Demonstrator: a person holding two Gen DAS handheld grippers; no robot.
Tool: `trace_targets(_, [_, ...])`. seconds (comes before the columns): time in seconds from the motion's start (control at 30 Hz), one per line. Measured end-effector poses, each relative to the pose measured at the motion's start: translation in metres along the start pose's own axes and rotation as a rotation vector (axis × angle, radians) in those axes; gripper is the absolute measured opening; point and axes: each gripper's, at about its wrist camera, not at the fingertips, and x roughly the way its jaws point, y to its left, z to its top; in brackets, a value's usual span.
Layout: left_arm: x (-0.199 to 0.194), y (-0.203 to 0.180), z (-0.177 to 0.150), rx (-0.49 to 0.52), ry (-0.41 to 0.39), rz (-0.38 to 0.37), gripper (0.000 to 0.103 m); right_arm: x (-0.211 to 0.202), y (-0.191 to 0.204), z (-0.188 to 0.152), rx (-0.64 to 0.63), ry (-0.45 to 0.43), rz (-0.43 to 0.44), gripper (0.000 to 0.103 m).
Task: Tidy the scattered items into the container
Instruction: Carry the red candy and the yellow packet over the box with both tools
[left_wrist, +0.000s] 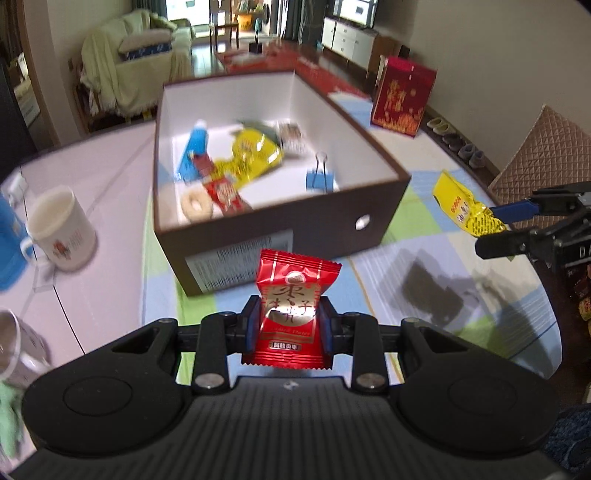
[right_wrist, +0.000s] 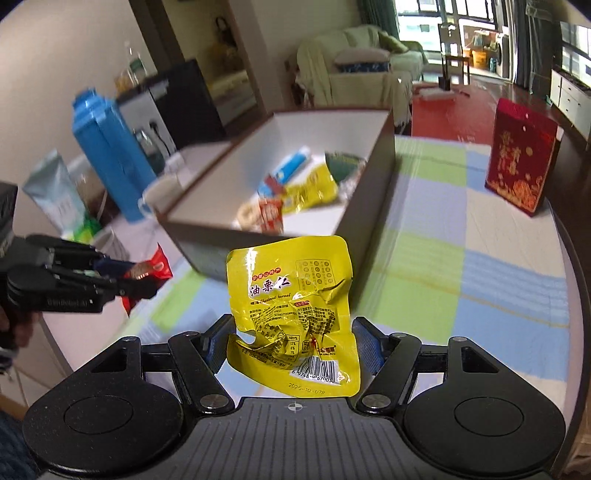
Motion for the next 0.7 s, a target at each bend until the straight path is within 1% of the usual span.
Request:
trace_targets(0.2, [-0.01, 0.007, 0.022, 0.055, -0.043, 0.03, 0.027, 0.0, 0.0, 0.031, 0.01, -0.064, 0.036, 0.068])
trace_targets(0.4, [-0.011, 0.018, 0.048, 0.097, -0.082, 0.057, 0.027, 0.011, 0.0, 0.063, 0.015, -0.114, 0.069, 0.068])
trace_targets(0.57, [-0.001, 0.026, 0.071, 0.119, -0.089, 0.063, 0.027, 0.028, -0.003, 0.087, 0.015, -0.103, 0.085, 0.068])
trace_targets(0.7, [0.009, 0.029, 0.086, 0.143, -0.085, 0.062, 0.027, 0.043, -0.007, 0.102, 0.002, -0.066, 0.083, 0.068])
